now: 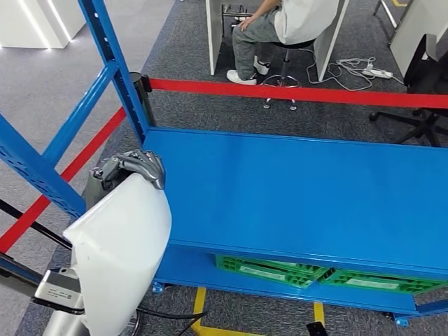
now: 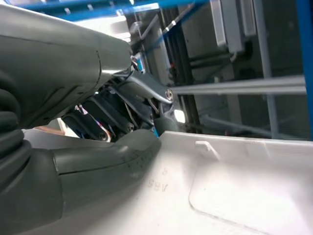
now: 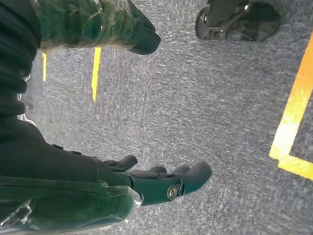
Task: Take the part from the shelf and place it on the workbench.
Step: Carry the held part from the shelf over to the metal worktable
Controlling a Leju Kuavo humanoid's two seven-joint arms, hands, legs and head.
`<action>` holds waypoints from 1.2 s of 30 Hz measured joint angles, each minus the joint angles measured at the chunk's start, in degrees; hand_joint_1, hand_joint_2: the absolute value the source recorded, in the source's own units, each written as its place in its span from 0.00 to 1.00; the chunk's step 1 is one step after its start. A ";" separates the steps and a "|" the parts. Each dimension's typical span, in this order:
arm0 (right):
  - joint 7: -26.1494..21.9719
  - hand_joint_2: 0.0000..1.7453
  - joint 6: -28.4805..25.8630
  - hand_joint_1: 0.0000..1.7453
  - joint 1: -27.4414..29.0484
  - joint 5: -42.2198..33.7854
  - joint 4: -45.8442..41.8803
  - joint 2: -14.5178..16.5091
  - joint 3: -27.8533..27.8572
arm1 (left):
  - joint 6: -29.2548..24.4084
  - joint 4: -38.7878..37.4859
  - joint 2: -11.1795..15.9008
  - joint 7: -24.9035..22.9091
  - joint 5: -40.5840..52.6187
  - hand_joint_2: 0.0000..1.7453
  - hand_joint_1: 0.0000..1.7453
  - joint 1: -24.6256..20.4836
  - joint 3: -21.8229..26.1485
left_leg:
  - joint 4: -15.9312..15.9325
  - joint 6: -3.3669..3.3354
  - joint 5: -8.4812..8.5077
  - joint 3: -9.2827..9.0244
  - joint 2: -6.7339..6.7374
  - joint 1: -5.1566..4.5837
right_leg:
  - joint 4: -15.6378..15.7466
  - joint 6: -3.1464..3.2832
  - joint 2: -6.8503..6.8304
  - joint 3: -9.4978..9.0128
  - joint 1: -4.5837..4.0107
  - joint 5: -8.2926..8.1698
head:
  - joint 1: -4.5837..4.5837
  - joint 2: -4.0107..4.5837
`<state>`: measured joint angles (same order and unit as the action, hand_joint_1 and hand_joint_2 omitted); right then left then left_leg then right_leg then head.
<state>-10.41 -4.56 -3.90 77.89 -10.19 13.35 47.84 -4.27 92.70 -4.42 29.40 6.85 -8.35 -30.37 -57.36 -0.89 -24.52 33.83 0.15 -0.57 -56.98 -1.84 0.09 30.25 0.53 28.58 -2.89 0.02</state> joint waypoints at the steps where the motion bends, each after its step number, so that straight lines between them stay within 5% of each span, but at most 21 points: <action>1: 0.03 1.00 0.02 0.00 0.09 0.01 0.00 0.00 0.02 | 0.17 0.00 0.01 0.02 0.01 1.00 1.00 0.01 -0.13 | -0.09 0.28 -0.03 0.12 -0.01 0.07 | -0.02 0.37 -0.05 0.14 0.05 -0.23 | 0.03 0.00; 3: 0.07 1.00 0.02 0.00 0.09 0.02 0.00 0.00 0.04 | 0.39 0.00 0.03 0.06 0.04 1.00 1.00 0.00 -0.42 | -1.95 0.92 -1.82 0.89 -0.06 0.23 | 0.08 1.20 -0.14 0.44 0.20 -0.74 | -0.09 -0.01; 6: 0.08 1.00 0.02 0.00 -0.02 0.03 0.00 0.00 0.05 | 0.63 -0.01 0.19 0.10 0.26 1.00 1.00 0.09 -0.90 | -11.93 1.77 -8.06 4.73 -0.08 0.57 | 0.09 1.98 -0.24 1.43 0.22 -1.44 | -0.36 0.00; 8: 0.09 1.00 0.02 0.00 0.06 0.03 0.00 0.00 0.08 | 0.73 -0.02 0.39 0.11 0.33 1.00 1.00 0.25 -1.10 | -15.93 1.84 -9.47 5.75 -0.08 0.69 | 0.04 2.04 -0.28 2.17 0.10 -1.91 | -0.36 0.00; 9: 0.09 1.00 0.02 0.00 0.08 0.03 0.00 0.00 0.09 | 0.76 -0.01 0.46 0.13 0.34 1.00 1.00 0.29 -1.15 | -14.79 1.69 -8.55 4.72 -0.08 0.71 | 0.02 2.01 -0.27 2.44 0.04 -2.13 | -0.37 0.00; 12: 0.08 1.00 0.01 0.00 0.04 0.04 0.00 0.04 0.09 | 0.82 0.00 0.54 0.24 0.38 1.00 1.00 0.20 -1.29 | -3.76 0.52 -4.24 -1.90 -0.08 0.47 | -0.07 1.71 -0.19 2.86 -0.21 -2.64 | -0.35 0.00; 14: 0.07 1.00 0.01 0.00 0.00 0.05 0.00 0.08 0.09 | 0.84 0.00 0.56 0.37 0.40 1.00 1.00 0.15 -1.35 | 0.16 -0.09 -3.70 -3.84 -0.10 0.26 | -0.15 1.19 -0.25 3.22 -0.35 -3.00 | -0.31 -0.01; 18: 0.07 1.00 0.03 0.00 0.00 0.05 0.01 0.13 0.10 | 0.96 0.02 0.57 0.52 0.48 1.00 1.00 0.24 -1.39 | 1.40 -0.91 -2.45 -3.49 -0.06 0.53 | -1.35 -0.21 -0.29 4.42 -0.25 -2.20 | -0.19 0.00; 21: 0.07 1.00 0.02 0.00 0.04 0.05 0.00 0.12 0.14 | 1.02 0.04 0.63 0.60 0.56 1.00 1.00 0.42 -1.42 | 1.64 -1.39 -1.55 -2.59 0.09 0.58 | -10.91 -0.99 -0.18 8.35 -0.01 3.86 | 0.17 0.00; 23: 0.07 1.00 0.02 0.00 0.14 0.05 0.00 0.11 0.17 | 1.02 0.04 0.78 0.61 0.58 1.00 1.00 0.67 -1.43 | 1.56 -1.37 -1.08 -1.89 0.13 0.51 | -15.82 -1.30 -0.19 9.77 0.09 5.71 | 0.17 0.00; 24: 0.07 1.00 0.02 0.00 0.16 0.05 0.00 0.11 0.18 | 1.02 0.04 0.84 0.61 0.58 1.00 1.00 0.75 -1.43 | 1.49 -1.29 -0.88 -1.62 0.12 0.51 | -15.12 -1.38 -0.19 8.92 0.11 5.04 | 0.19 0.00; 27: 0.08 1.00 -0.01 0.00 0.01 0.03 0.00 0.11 0.20 | 1.01 0.14 0.95 0.70 0.60 1.00 1.00 0.87 -1.41 | 0.88 -0.84 -0.64 -1.03 0.08 0.40 | -4.10 -1.32 -0.18 2.01 0.22 0.95 | 0.22 0.00; 29: 0.08 1.00 -0.02 0.00 -0.10 0.02 0.00 0.11 0.21 | 1.01 0.33 1.06 0.85 0.69 1.00 1.00 0.99 -1.40 | 0.32 -0.28 -0.40 -0.44 0.06 0.14 | -0.11 -0.68 -0.08 -0.20 0.17 0.30 | 0.18 -0.01; 33: 0.15 1.00 -0.01 0.00 0.13 0.01 0.01 0.13 0.32 | 1.01 0.69 1.57 1.04 0.84 1.00 1.00 1.57 -1.40 | -1.17 0.81 -1.28 0.63 -0.03 0.20 | -0.03 0.98 -0.11 0.39 0.25 -0.47 | 0.07 0.00; 36: 0.14 1.00 -0.02 0.00 0.03 0.01 0.00 0.13 0.42 | 1.00 0.93 2.04 1.10 0.84 1.00 1.00 1.88 -1.41 | -10.46 1.71 -7.71 4.14 -0.08 0.50 | 0.00 2.00 -0.27 1.49 0.30 -1.31 | -0.28 0.00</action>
<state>-10.27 -4.58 -3.87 77.90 -10.19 13.48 48.26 -3.26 93.63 -2.38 30.50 7.69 -6.47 -31.77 -67.82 0.82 -32.22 37.98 0.07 -0.07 -56.97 0.16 -0.18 31.74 0.84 27.27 -3.16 0.02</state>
